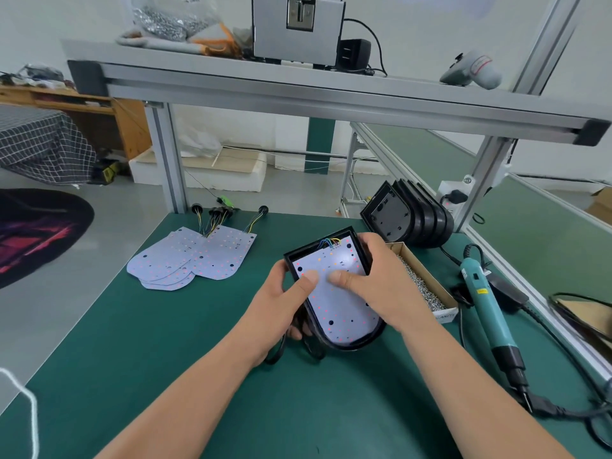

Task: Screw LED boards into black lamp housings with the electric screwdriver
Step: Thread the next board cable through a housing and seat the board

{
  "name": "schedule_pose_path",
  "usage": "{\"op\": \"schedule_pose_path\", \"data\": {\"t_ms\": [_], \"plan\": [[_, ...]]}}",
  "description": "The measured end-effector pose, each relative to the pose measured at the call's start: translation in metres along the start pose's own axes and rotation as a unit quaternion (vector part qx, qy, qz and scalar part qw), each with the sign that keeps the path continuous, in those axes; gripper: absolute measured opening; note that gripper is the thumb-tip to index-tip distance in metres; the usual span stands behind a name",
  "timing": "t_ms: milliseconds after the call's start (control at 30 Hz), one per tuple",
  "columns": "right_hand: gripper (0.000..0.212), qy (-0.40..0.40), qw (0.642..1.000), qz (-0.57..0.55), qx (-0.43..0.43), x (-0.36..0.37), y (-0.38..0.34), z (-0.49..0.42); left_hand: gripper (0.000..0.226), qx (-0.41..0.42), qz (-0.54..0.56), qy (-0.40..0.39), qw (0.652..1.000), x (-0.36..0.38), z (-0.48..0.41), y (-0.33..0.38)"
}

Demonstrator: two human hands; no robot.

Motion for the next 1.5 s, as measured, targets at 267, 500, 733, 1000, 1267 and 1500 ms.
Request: {"op": "schedule_pose_path", "data": {"t_ms": [267, 500, 733, 1000, 1267, 1500], "plan": [[0.044, -0.009, 0.973, -0.212, 0.089, -0.012, 0.000, 0.001, 0.037, 0.014, 0.027, -0.011, 0.999, 0.000, 0.003, 0.006], [0.021, -0.167, 0.962, -0.188, 0.104, 0.003, 0.006, 0.024, 0.041, -0.017, 0.098, -0.084, 0.991, 0.007, 0.007, 0.006], [0.019, -0.121, 0.970, -0.164, 0.130, 0.009, 0.004, 0.025, 0.039, 0.019, 0.125, -0.077, 0.989, 0.008, 0.005, 0.002], [0.040, -0.055, 0.963, -0.146, 0.219, 0.009, 0.028, 0.010, 0.041, 0.032, 0.124, -0.041, 0.991, 0.001, 0.002, -0.003], [0.019, -0.116, 0.970, -0.149, 0.150, 0.015, 0.017, 0.010, 0.018, 0.013, 0.096, 0.042, 0.994, -0.007, -0.002, -0.003], [0.039, -0.059, 0.987, -0.149, 0.022, 0.001, 0.008, 0.011, 0.014, 0.024, 0.049, 0.075, 0.996, -0.011, -0.003, 0.000]]}}
Point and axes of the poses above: each hand's wrist, its own z-axis away from the middle knuckle, its own x-axis out of the palm, y = z × x, the point moved 4 cm from there along -z, towards the middle knuckle, and after that the axes turned 5 degrees about x, right-handed, at the moved point
